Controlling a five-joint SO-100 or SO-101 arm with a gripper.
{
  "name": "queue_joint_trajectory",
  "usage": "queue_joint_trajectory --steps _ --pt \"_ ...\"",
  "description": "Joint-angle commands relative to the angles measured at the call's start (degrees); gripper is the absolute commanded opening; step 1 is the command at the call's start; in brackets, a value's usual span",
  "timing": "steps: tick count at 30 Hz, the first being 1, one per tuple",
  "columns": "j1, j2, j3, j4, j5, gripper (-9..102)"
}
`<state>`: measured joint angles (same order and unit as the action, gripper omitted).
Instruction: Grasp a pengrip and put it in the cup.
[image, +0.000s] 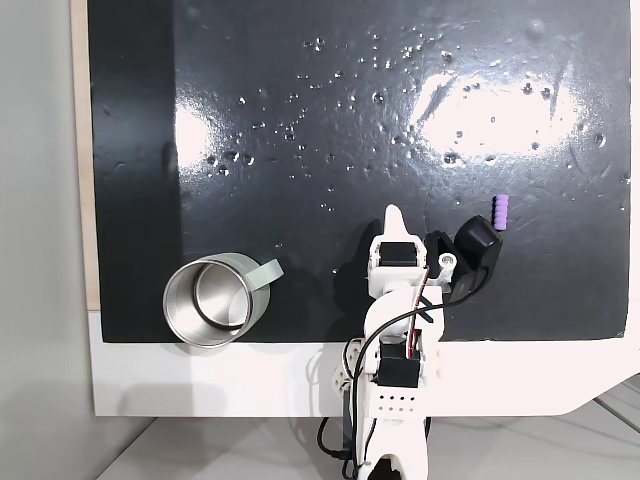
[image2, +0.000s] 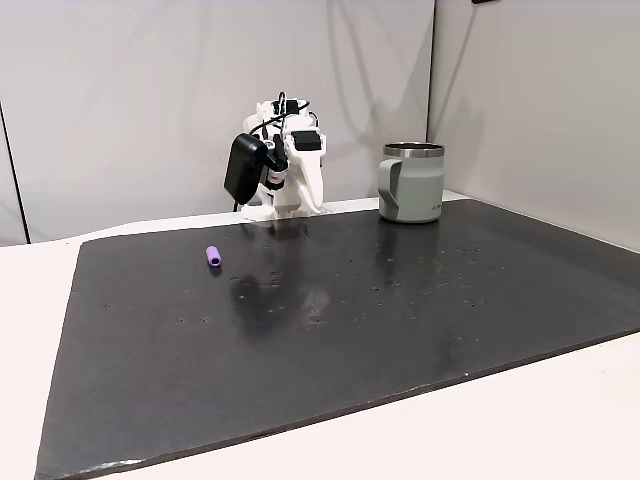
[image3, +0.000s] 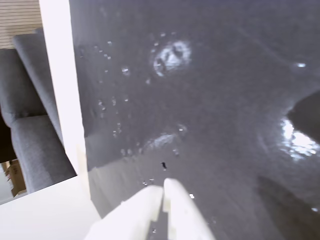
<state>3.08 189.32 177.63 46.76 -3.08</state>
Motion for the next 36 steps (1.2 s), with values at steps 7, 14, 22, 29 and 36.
queue_joint_trajectory --steps 7,14,22,29,36 --pt "3.9 -3.7 -17.0 13.3 -14.3 0" --pt "6.1 -17.1 -33.0 22.6 -23.5 0" --pt "8.0 -31.2 -50.5 35.2 -31.9 4" --pt "11.8 -36.6 -60.4 42.7 -46.1 6" --pt "16.1 -49.0 -74.5 51.5 -56.3 9"
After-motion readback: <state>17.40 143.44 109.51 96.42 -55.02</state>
